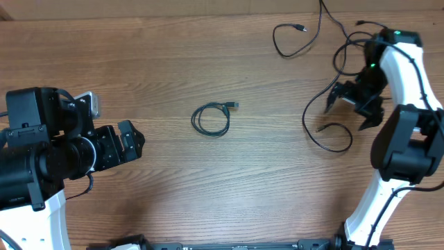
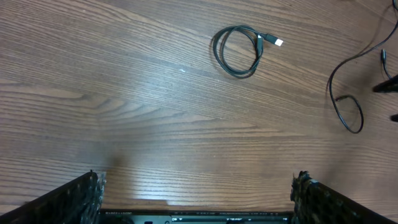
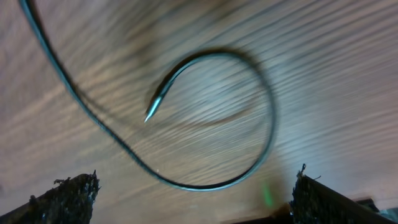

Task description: Untangle cables

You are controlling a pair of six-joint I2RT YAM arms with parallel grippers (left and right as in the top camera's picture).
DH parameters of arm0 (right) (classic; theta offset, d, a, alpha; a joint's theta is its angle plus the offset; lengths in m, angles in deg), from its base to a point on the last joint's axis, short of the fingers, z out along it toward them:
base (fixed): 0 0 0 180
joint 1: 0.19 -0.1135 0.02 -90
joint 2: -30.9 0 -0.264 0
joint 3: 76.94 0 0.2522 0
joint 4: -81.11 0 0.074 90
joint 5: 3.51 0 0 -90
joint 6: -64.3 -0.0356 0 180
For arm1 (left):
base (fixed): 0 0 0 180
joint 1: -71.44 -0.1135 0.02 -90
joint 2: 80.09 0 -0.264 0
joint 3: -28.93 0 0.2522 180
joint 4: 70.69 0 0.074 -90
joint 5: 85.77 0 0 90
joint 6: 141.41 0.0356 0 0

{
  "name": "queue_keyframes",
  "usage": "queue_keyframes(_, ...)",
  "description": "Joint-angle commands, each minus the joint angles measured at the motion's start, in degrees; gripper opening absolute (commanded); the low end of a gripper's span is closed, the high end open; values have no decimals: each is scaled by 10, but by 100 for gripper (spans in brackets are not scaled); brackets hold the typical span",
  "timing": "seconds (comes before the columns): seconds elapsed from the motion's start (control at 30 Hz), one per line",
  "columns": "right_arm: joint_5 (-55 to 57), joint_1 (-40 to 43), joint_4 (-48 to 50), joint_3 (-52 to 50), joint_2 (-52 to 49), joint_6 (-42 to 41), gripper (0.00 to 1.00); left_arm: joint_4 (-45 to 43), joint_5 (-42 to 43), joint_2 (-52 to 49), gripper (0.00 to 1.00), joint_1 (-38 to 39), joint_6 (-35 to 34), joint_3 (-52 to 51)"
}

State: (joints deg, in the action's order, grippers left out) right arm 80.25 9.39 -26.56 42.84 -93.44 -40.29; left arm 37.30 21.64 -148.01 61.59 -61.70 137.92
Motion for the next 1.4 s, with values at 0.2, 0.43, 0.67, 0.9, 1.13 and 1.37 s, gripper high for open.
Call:
queue_keyframes(0.2,9,-101,47,-81,13,29,94,-2,6,1,100,-2,11,5)
queue_keyframes(0.43,22,-136,55,-119,13,29,75,-5,6,1,100,-2,11,5)
queue_keyframes(0.67,22,-137,58,-121,13,29,61,-10,6,1,100,-2,11,5)
queue_keyframes(0.9,25,-137,74,-127,13,29,61,-10,6,1,100,-2,11,5)
queue_keyframes(1.13,38,-137,102,-140,13,29,58,-10,6,1,100,-2,11,5)
queue_keyframes(1.37,31,-138,132,-171,13,29,44,-11,6,1,100,-2,11,5)
